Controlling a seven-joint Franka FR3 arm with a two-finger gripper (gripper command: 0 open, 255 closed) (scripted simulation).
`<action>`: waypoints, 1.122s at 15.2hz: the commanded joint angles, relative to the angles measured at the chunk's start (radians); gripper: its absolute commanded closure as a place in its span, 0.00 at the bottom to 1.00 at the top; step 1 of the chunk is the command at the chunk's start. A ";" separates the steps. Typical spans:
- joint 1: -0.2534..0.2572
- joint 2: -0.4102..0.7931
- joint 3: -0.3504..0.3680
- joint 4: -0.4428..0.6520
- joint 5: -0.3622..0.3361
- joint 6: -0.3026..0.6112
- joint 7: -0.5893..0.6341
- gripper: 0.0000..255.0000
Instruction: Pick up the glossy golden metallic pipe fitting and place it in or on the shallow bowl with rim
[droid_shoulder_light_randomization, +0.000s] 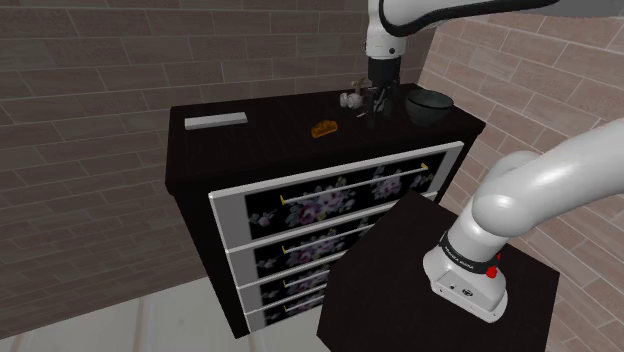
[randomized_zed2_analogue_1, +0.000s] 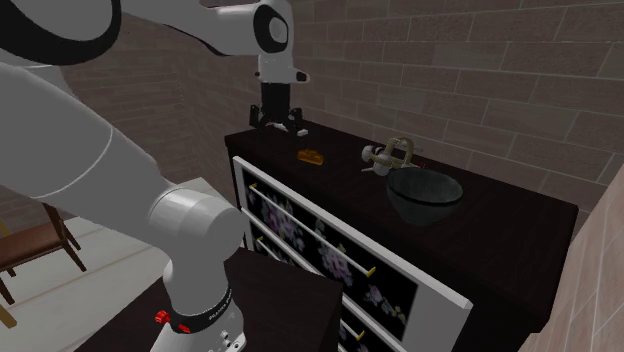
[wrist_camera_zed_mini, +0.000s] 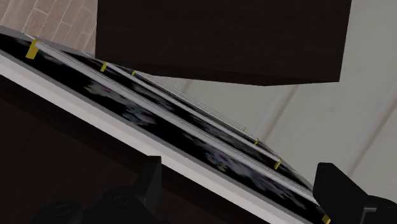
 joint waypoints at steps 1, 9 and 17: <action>-0.006 0.080 -0.009 0.038 0.002 0.047 -0.003 0.00; -0.024 0.384 -0.042 0.222 0.025 0.184 -0.020 0.00; -0.035 0.580 -0.058 0.356 0.053 0.255 -0.036 0.00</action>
